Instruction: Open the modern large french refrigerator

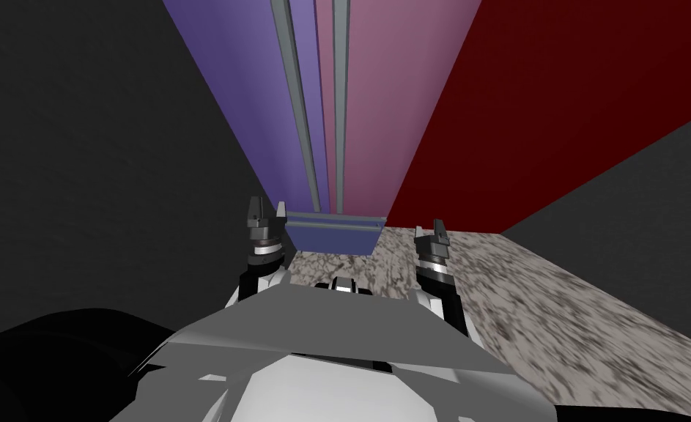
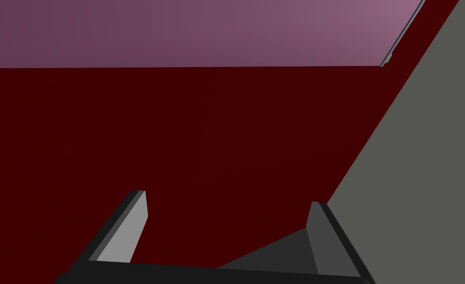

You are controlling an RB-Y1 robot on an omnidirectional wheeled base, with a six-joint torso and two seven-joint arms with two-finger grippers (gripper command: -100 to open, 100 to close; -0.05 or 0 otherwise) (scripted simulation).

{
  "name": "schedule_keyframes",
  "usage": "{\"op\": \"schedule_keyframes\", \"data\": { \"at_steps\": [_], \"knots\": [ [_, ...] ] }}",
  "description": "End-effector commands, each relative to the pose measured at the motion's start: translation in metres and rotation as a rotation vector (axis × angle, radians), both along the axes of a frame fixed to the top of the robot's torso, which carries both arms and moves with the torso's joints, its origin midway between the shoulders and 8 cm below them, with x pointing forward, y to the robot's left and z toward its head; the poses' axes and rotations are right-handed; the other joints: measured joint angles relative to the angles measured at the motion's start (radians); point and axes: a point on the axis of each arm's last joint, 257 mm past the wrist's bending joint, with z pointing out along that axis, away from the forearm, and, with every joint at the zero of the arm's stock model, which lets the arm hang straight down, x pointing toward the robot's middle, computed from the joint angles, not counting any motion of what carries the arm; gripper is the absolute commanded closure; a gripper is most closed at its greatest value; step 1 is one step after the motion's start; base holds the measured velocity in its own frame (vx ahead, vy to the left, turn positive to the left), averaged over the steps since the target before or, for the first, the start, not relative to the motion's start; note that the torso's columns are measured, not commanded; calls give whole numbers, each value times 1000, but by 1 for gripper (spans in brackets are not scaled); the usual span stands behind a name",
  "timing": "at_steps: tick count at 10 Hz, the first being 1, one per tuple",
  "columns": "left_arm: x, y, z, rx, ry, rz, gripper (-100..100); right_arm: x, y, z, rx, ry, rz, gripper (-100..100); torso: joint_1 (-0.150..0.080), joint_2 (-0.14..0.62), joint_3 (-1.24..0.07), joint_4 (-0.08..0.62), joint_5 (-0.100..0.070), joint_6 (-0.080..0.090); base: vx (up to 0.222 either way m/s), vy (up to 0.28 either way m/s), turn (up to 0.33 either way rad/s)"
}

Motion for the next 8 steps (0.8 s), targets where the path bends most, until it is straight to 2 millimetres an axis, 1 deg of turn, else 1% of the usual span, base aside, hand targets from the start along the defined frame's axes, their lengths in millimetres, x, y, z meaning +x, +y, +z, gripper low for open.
{"op": "schedule_keyframes", "data": {
  "at_steps": [1, 5, 6, 8],
  "knots": [
    [10, -1, -17, 19, 28, -17, -100, 0, 0, 0, 0, 0, 0, 0, 0, 0, 0, 0, 0, 0, 52, -17, -62],
    [27, 1, -49, 39, 78, -39, -100, 0, 0, 0, 0, 0, 0, 0, 0, 1, 0, 0, 0, 0, 52, -16, -66],
    [28, 1, -50, 39, 79, -39, -100, 0, 0, 0, 0, 0, 0, 0, 0, 0, 0, 0, 0, 0, 41, -5, -21],
    [36, 3, -68, 45, 104, -49, -100, 0, 0, 0, 0, 0, 0, 0, 0, 1, 1, 1, 0, 0, 39, -5, -67]
  ]
}}
